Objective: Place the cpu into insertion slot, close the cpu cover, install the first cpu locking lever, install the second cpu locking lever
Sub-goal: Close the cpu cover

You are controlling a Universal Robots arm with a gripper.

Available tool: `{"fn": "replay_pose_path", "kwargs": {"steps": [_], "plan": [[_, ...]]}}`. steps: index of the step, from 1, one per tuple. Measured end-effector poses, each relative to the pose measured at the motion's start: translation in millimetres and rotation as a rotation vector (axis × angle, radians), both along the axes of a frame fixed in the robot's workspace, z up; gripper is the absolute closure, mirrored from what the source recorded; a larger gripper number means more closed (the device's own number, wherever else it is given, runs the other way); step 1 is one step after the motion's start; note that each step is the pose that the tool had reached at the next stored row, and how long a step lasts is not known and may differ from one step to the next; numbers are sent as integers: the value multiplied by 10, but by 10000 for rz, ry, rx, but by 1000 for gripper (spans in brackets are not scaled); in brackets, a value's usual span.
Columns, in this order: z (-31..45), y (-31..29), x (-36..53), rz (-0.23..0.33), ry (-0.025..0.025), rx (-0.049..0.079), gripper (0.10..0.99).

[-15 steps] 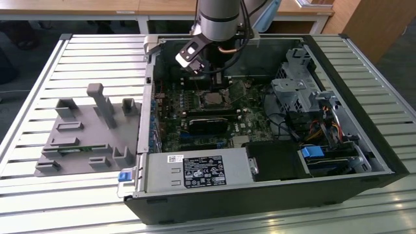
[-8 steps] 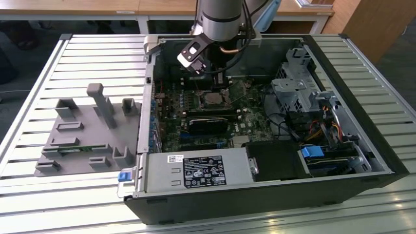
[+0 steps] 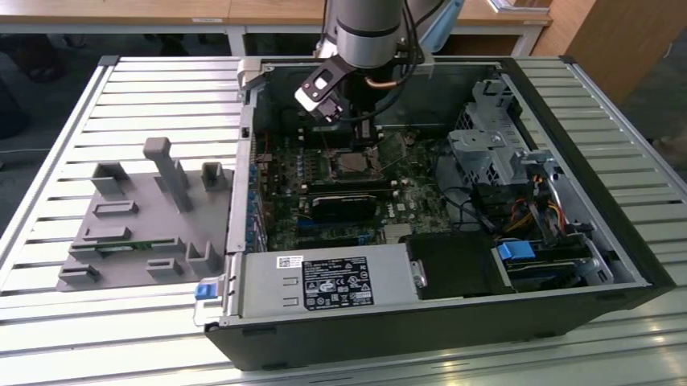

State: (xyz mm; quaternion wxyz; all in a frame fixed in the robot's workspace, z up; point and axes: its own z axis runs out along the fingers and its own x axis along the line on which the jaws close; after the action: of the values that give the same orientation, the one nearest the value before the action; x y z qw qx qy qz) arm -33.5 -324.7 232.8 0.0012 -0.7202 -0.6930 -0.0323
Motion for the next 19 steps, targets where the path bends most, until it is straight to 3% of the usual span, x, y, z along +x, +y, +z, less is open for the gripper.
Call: {"fn": "replay_pose_path", "kwargs": {"steps": [19], "plan": [[0, 0, 51, -1, 5, 12, 980]]}}
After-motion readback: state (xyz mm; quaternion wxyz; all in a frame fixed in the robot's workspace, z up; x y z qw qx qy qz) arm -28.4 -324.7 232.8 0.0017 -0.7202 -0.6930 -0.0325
